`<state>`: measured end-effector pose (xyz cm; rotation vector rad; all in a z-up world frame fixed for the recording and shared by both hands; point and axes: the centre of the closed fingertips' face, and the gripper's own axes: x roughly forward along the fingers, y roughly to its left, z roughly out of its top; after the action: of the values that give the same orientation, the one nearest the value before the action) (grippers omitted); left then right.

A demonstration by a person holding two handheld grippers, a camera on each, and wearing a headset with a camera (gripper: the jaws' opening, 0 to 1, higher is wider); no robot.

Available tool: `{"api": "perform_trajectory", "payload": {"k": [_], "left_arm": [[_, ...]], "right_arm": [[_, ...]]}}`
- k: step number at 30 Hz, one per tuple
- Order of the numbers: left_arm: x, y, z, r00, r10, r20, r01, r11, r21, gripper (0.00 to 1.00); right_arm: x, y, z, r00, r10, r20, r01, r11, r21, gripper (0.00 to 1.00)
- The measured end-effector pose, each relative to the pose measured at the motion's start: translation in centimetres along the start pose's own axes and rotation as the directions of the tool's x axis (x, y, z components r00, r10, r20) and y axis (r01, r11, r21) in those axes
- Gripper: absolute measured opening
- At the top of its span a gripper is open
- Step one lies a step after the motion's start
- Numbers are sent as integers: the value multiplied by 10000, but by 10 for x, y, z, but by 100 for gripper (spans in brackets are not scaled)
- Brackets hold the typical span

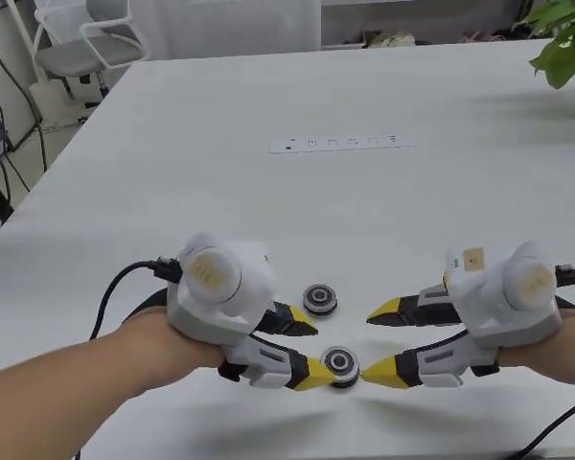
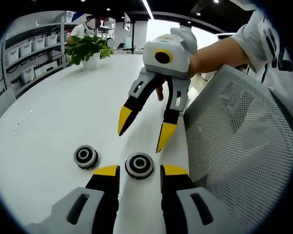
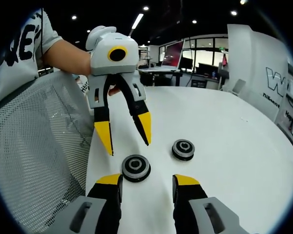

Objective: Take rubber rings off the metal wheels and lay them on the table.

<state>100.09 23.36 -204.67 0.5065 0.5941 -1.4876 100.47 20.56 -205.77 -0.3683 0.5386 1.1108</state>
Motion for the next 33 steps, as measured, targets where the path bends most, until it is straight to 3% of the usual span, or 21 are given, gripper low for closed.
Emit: {"api": "perform_trajectory", "payload": {"k": [6,16,26,29,33], "left_arm": [[9,-3,2,9999,-135,-51,135,9999,-79,22],[17,-5,-5,9990,-139,-436,149,9996,219,15],[19,0,-5,9996,169,-232,-161,9993,331,9],[19,-1,-5,9994,278,-228,-263,9974,668,9],[18,0,-6,9994,334,-40,-332,9979,549,9]], "right_arm": [[1,2,-4,9999,60,-151,-61,10000,-39,39],[1,3,-6,9998,57,-211,-58,10000,-49,39],[3,5,-7,9995,115,-277,-118,9999,-102,39],[3,5,-6,9995,141,-283,-144,9998,-123,39],[5,7,-6,9992,219,-344,-224,9996,-159,39]]}}
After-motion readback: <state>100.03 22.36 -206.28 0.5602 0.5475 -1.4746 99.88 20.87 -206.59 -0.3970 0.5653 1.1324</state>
